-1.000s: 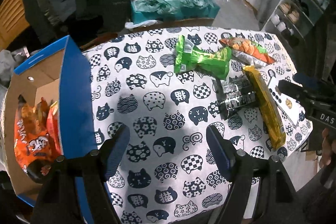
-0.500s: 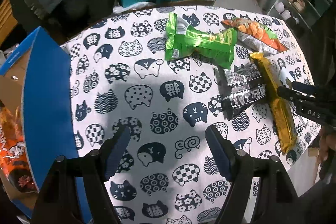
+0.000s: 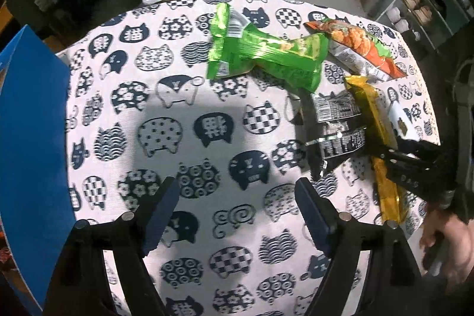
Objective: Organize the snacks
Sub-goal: 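Grasp the long yellow bar with the right tool, then grasp a black packet with the left tool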
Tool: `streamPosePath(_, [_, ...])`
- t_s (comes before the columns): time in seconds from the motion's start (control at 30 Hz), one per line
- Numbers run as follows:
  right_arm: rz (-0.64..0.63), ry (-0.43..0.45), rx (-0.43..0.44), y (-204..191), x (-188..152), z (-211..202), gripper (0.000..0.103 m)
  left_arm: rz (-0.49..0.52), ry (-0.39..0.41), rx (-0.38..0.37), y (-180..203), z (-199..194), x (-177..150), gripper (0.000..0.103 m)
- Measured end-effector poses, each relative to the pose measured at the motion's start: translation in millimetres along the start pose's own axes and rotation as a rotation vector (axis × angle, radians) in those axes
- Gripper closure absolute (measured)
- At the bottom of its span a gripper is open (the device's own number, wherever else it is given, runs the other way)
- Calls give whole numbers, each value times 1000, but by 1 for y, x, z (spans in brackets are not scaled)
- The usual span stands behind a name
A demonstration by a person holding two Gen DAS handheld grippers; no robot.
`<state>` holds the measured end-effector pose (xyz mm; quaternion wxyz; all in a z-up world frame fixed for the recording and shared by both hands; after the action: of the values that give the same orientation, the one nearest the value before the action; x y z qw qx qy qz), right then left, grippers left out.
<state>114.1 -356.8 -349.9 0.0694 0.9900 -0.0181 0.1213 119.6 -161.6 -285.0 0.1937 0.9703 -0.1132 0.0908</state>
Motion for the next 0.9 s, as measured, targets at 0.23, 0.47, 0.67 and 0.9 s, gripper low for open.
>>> streamPosePath(0.23, [45,22,24,10,1,-17,73,-31,-2,-51,26,13,13,15])
streamPosePath(0.47, [74,64,21,34,4,-38,72,-58,-20,-81,65,36,27,14])
streamPosePath(0.67, [92,70,10,54,-2,-45,73,-88,-28,-79,85,58,36,14])
streamPosePath(0.9, [117,60,22,60,-2,-36,72,-133,-53,-35,86,84,36,14])
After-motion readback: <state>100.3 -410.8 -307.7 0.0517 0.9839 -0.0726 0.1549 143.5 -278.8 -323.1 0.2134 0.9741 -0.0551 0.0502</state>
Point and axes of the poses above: each gripper's, at about its wrist camera, not at the fingertips, and z roughly the way its jaws point, y to its right, x to its top, the point moved 10 cm from there along z, roughly the way its jaws point, and after that the axes turned 14 degrees about -x, right-handed, at the moved point
